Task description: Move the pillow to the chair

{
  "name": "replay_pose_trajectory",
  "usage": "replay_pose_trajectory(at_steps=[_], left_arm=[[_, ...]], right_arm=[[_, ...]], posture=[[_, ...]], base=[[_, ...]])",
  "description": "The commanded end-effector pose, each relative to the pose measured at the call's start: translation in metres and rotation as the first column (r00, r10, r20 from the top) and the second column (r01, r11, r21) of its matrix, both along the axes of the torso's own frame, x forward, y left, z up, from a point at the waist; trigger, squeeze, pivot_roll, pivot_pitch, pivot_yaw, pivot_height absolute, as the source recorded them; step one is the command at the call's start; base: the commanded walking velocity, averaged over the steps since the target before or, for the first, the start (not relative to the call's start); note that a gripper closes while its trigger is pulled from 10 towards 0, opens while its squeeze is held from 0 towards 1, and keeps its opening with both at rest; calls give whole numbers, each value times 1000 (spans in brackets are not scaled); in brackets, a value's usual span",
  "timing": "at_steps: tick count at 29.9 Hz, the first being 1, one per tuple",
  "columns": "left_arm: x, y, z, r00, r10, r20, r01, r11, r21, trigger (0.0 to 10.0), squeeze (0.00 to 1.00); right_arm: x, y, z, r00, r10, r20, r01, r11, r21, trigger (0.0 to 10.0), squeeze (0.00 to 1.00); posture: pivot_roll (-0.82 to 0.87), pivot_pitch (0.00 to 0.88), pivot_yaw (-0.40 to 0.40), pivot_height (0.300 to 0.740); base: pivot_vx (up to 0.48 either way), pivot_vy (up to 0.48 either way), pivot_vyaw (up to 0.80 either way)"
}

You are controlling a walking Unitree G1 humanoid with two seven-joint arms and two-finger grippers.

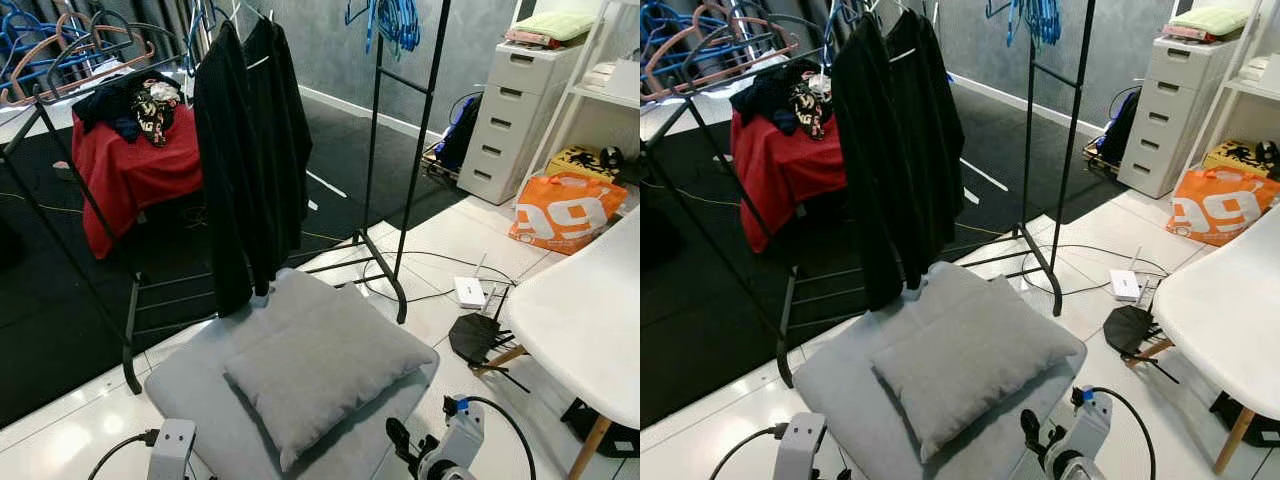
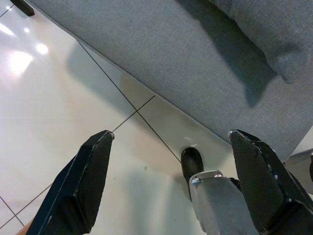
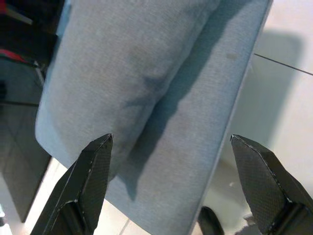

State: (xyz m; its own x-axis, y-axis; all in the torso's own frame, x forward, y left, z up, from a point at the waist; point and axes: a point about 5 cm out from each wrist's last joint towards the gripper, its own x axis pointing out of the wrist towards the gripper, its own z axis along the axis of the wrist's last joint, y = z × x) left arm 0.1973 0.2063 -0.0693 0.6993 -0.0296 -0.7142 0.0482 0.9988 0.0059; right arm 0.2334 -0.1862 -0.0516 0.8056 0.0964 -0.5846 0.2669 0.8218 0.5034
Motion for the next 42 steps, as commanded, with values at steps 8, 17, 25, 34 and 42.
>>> replay_pose_trajectory(at_steps=[8,17,25,34,42], left_arm=[[-8,0,-4,1000,20,-13,-20,1000,-18,10000,0],[-8,0,-4,1000,19,-12,-20,1000,-20,10000,0],[-7,1,-3,1000,26,-4,-26,999,-18,10000,0],[-7,3,-3,1000,25,-3,-25,1000,-5,10000,0],[-7,4,-3,1000,31,3,-31,999,8,10000,0]], right_arm=[[-2,4,1,998,3,70,-8,998,60,10000,0],[0,4,3,995,-3,103,-5,997,74,10000,0],[101,-35,103,946,-31,323,13,998,59,10000,0],[109,-23,111,934,13,356,-38,997,65,10000,0],[110,-25,112,941,10,338,-37,997,73,10000,0]], posture=[[-205,23,47,651],[-205,35,44,626],[-202,50,45,622],[-200,61,56,622],[-196,77,58,592]], base=[[0,0,0],[0,0,0],[0,0,0],[0,0,0],[0,0,0]])
